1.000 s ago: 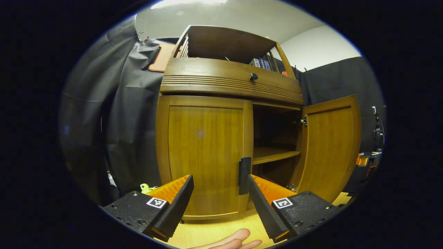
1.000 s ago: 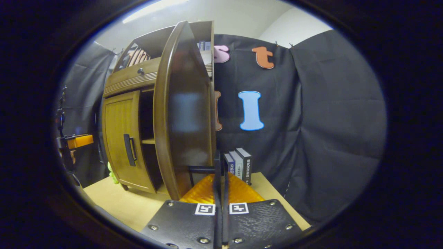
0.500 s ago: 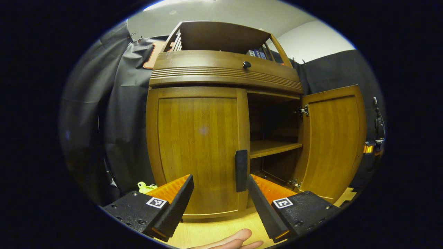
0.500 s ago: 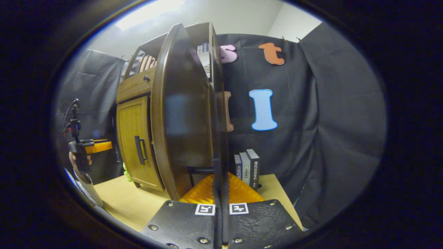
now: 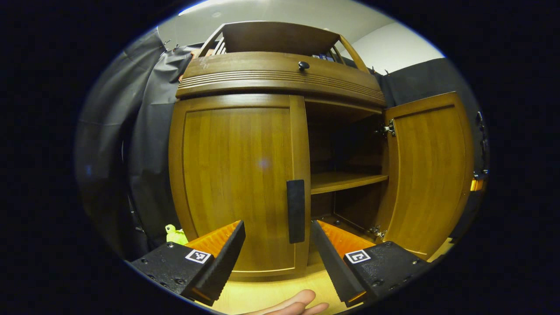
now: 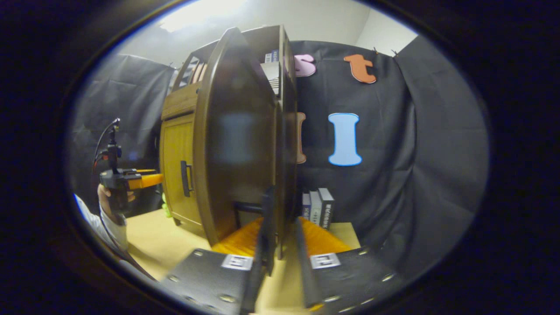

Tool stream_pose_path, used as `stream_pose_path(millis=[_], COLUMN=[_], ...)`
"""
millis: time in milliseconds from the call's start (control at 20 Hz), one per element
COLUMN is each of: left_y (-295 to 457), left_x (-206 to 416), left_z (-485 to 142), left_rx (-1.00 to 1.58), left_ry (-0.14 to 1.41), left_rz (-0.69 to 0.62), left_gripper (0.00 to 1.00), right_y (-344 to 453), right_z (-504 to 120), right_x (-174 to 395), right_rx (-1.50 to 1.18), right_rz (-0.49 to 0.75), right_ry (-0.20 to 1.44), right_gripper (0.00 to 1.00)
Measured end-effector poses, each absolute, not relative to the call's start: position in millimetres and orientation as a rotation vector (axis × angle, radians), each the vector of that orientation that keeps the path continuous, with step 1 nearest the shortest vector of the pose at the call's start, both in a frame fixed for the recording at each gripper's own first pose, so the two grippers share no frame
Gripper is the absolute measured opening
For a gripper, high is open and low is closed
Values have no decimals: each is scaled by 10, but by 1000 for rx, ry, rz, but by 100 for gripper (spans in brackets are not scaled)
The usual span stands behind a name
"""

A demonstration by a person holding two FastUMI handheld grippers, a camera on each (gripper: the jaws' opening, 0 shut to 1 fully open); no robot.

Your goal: Open the right door of the double-door shoe cabinet with the right hand, and open the left door with the left hand.

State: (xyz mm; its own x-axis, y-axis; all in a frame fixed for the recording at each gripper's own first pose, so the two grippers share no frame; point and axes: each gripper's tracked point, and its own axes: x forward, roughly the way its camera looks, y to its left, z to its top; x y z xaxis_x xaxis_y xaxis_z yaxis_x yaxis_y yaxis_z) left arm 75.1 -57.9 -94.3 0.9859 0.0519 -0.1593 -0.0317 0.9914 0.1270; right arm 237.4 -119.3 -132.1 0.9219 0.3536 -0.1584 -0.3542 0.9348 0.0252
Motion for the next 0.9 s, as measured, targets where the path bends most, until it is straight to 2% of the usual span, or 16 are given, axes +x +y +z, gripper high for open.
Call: stream_pose_path(millis=[150,300,350,450,600,700,800,900], left_y=[-627,-699,-717,-775,-835,-823,-856,-844], left_x=[970,1191,1254,1316,1442,1514,1624,1662], left_z=[-1047,-1091,-1068,-1027,-992,-936,-991,-1141], left_rx=[138,146,145,136,141,162,169,146], left_ry=[184,181,166,140,140,116,130,199], left_rz=[55,59,61,55,63,79,56,28], left_gripper=[92,92,96,92,92,96,90,71], right_y=[-1321,-1432,-1472,-1507,-1454,-1443,-1424,-1193], right_z=[-1382,-1284,-1249,-1135,-851,-668,-556,-356], right_x=[2193,1961,1885,1724,1502,1395,1240,998], right_rx=[10,26,21,19,41,50,74,105], right_rz=[348,337,326,312,320,288,226,217], right_ry=[156,131,125,107,58,30,34,18], right_gripper=[96,100,99,100,99,99,99,99])
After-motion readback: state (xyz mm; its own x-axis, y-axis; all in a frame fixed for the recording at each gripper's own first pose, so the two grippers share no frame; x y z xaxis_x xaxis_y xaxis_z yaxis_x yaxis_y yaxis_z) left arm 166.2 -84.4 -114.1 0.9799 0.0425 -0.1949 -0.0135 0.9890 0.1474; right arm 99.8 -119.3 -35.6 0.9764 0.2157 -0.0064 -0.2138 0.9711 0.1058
